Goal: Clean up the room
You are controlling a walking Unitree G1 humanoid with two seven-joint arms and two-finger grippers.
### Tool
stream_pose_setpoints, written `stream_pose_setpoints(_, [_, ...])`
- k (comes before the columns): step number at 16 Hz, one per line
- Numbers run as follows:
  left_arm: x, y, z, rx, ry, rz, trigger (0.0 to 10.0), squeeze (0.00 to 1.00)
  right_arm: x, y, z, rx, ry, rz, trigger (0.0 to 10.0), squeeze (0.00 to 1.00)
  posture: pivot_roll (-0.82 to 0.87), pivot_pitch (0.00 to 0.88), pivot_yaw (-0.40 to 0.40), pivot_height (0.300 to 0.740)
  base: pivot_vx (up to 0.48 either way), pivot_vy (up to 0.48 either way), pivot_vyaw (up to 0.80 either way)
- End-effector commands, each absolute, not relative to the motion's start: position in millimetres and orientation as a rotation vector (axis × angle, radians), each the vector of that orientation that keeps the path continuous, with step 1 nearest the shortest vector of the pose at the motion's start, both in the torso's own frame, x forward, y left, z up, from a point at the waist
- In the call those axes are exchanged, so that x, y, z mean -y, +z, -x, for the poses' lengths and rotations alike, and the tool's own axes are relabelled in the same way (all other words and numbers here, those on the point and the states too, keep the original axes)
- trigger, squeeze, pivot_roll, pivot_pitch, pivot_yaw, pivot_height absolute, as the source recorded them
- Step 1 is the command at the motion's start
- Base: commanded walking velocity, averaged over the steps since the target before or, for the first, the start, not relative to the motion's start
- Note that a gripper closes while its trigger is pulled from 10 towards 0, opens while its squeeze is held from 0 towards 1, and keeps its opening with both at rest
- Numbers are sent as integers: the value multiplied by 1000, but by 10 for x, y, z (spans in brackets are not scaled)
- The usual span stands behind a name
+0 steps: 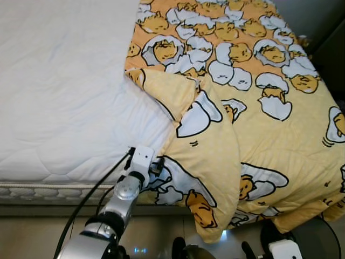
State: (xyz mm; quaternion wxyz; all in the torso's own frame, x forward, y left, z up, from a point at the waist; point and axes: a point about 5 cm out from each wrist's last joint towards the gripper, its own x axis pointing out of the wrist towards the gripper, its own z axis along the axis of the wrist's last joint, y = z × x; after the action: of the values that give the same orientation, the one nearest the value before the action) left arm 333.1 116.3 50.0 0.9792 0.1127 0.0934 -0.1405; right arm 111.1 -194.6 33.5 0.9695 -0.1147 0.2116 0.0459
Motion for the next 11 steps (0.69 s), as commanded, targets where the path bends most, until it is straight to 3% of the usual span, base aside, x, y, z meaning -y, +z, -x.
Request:
stream_pose_setpoints(1, [-1015,397,-3209,-178,-349,-260,10000,0,1987,300,-1033,-474,84,240,10000,0,-164,327,-144,740,0,0,0])
stream_pose_setpoints(6, [-1030,412,-2977,90,-310,-569,10000,0,1976,278,-1062,-476,80,233,10000,0,-146,319,-137,740,0,0,0])
stream_pose_setpoints(11, [-722,204,-2737,-28,-412,-330,10000,0,1979,243,-1133,-474,95,241,10000,0,-119,305,-148,740,0,0,0])
